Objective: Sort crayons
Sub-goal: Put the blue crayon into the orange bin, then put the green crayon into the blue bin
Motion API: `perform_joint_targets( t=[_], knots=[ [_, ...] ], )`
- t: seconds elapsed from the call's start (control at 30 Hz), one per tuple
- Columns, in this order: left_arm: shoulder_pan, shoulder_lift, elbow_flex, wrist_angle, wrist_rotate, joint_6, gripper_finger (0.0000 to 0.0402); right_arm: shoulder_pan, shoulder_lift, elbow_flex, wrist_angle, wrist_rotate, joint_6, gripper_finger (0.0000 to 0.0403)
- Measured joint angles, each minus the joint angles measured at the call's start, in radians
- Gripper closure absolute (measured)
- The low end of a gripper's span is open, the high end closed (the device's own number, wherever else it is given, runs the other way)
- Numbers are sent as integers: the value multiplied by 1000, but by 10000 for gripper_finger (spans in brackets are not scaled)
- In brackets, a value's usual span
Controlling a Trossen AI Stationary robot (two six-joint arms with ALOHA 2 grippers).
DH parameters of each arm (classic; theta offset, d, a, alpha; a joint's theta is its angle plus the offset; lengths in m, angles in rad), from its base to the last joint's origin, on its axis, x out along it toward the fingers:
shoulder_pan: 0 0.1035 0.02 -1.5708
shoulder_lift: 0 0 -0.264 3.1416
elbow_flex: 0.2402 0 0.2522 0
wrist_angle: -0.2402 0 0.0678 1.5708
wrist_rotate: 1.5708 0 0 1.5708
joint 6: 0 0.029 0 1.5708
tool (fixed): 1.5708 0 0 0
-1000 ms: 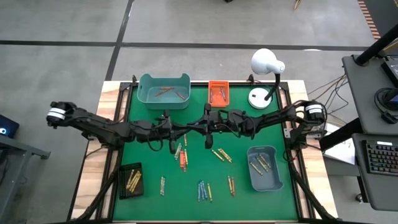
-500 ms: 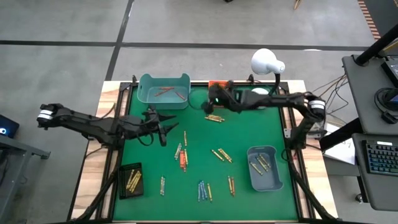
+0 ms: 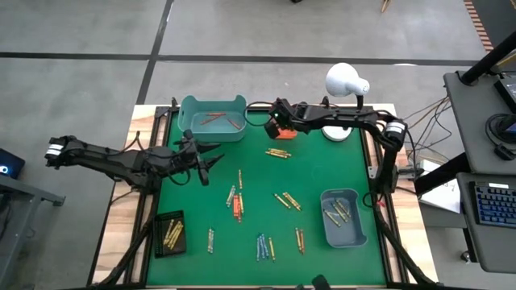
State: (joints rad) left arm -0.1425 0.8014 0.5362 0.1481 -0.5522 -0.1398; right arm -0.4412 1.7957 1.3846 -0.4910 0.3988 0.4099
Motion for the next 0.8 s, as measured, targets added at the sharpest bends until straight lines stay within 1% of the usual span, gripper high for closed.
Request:
perform_joint_targets(
  t=[0.27,0.33,0.43,0.67,0.8],
  knots=[
    [0,17,0,0,0,0,247,0,2,0,3,1,-1,389],
    [0,22,0,-1,0,0,247,0,2,0,3,1,-1,381],
    [0,27,0,0,0,0,247,0,5,0,3,1,-1,354],
    [0,39,0,0,1,-6,247,0,1,0,2,1,-1,274],
    [0,46,0,0,1,-43,247,5,-41,0,1,-32,-2,247]
  ],
)
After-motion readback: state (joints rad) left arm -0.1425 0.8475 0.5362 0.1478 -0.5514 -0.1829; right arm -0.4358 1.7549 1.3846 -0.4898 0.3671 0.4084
